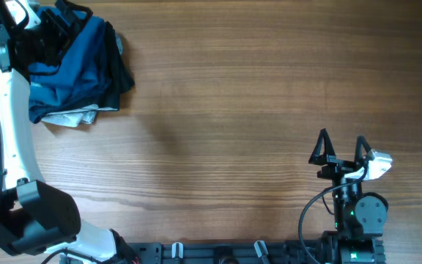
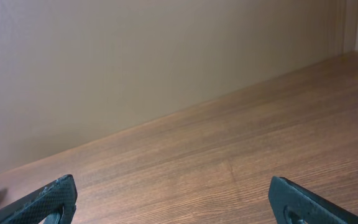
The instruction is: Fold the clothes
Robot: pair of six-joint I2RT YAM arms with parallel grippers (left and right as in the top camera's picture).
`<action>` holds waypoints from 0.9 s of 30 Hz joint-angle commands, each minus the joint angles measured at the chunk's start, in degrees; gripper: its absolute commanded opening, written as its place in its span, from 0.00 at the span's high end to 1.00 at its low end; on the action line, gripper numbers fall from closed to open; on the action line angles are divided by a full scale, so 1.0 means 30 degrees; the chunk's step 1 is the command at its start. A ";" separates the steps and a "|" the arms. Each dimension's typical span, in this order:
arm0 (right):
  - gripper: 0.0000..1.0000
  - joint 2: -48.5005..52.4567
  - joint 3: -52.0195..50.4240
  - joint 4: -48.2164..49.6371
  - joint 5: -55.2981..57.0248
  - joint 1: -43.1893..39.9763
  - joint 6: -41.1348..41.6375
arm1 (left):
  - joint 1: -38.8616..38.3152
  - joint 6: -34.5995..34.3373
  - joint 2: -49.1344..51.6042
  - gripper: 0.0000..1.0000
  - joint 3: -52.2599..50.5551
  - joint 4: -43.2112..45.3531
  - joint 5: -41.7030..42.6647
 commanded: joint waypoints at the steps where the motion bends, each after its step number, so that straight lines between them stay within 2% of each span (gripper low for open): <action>1: 0.01 0.0080 -0.0022 0.0029 0.0255 -0.0022 0.0189 | 0.0015 0.0044 0.0095 0.00 0.0015 0.0007 0.0022; 14: 0.00 0.0080 -0.0022 0.0029 0.0255 -0.0022 0.0189 | 0.0015 0.0044 -0.0248 0.00 0.0015 -0.0233 0.0007; 20: 0.00 0.0080 -0.0022 0.0029 0.0248 -0.0022 0.0197 | -0.1166 0.0109 -0.4371 0.00 0.0015 -0.1370 -0.1290; 27: 0.00 0.0080 -0.0022 0.0029 0.0248 -0.0022 0.0197 | -0.6156 0.0182 -1.1030 0.00 -0.0699 -0.1661 -0.4765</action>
